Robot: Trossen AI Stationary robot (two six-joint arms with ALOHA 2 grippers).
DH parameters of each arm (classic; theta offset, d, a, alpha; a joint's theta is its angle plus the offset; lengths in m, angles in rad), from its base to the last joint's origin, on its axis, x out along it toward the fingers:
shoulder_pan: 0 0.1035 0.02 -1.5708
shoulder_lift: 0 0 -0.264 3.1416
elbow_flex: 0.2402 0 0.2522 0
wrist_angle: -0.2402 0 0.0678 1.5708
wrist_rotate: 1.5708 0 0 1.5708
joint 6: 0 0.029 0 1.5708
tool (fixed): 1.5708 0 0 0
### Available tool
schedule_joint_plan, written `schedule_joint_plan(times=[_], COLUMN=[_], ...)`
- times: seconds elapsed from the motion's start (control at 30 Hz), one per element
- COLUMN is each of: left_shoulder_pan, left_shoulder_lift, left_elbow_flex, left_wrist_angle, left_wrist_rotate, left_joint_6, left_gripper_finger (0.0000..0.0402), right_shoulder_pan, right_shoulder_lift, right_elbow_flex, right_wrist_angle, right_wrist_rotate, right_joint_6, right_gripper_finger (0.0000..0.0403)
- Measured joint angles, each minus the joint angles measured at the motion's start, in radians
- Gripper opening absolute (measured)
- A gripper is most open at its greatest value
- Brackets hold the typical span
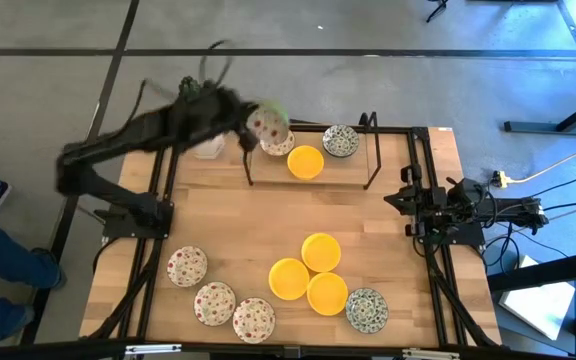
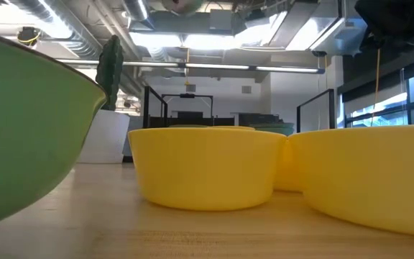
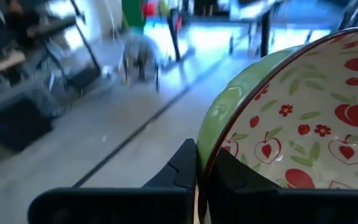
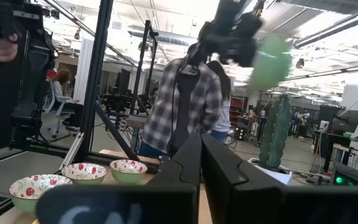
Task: Pick & Place Mini bowls
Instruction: Stack the top right green bowl on top of the green bowl on the shelf
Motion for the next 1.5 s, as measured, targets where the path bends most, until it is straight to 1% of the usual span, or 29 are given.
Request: schedule_joint_plan(times=[0.13, 0.23, 0.3, 0.4, 0.5, 0.57, 0.73, 0.97, 1.07, 1.27, 1.5], left_shoulder_pan=[0.114, 0.190, 0.240, 0.314, 0.369, 0.392, 0.426, 0.413, 0.401, 0.391, 0.384], left_shoulder_lift=[0.233, 0.404, 0.510, 0.650, 0.764, 0.817, 0.882, 0.910, 0.910, 0.920, 0.958], left_elbow_flex=[0.299, 0.484, 0.591, 0.720, 0.797, 0.807, 0.799, 0.799, 0.799, 0.799, 0.780], left_wrist_angle=[-0.252, -0.405, -0.490, -0.599, -0.691, -0.717, -0.743, -0.764, -0.763, -0.801, -0.838], left_wrist_rotate=[0.085, 0.140, 0.198, 0.316, 0.389, 0.406, 0.462, 0.465, 0.460, 0.384, 0.382], left_joint_6=[0.015, 0.041, 0.033, 0.010, 0.006, 0.007, 0.007, -0.009, -0.011, -0.053, -0.054], left_gripper_finger=[0.0007, 0.0007, 0.0007, 0.0007, 0.0007, 0.0007, 0.0007, 0.0007, 0.0007, 0.0007, 0.0007], right_shoulder_pan=[0.000, 0.000, 0.000, 0.000, 0.000, 0.000, 0.000, 0.000, 0.000, 0.000, 0.000], right_shoulder_lift=[0.000, 0.000, 0.000, 0.000, 0.000, 0.000, 0.000, 0.000, 0.000, 0.000, 0.000], right_elbow_flex=[0.000, 0.000, 0.000, 0.000, 0.000, 0.000, 0.000, 0.000, 0.000, 0.000, 0.000], right_wrist_angle=[0.009, 0.018, 0.014, 0.010, 0.010, 0.009, 0.009, 0.004, 0.003, -0.003, -0.011], right_wrist_rotate=[0.000, 0.000, 0.000, 0.000, 0.000, 0.000, 0.000, -0.001, -0.001, -0.001, -0.001], right_joint_6=[-0.008, -0.024, -0.025, -0.025, -0.025, -0.026, -0.037, -0.028, -0.026, -0.026, -0.022], right_gripper_finger=[0.0014, 0.0014, 0.0014, 0.0014, 0.0014, 0.0014, 0.0014, 0.0014, 0.0014, 0.0014, 0.0014])
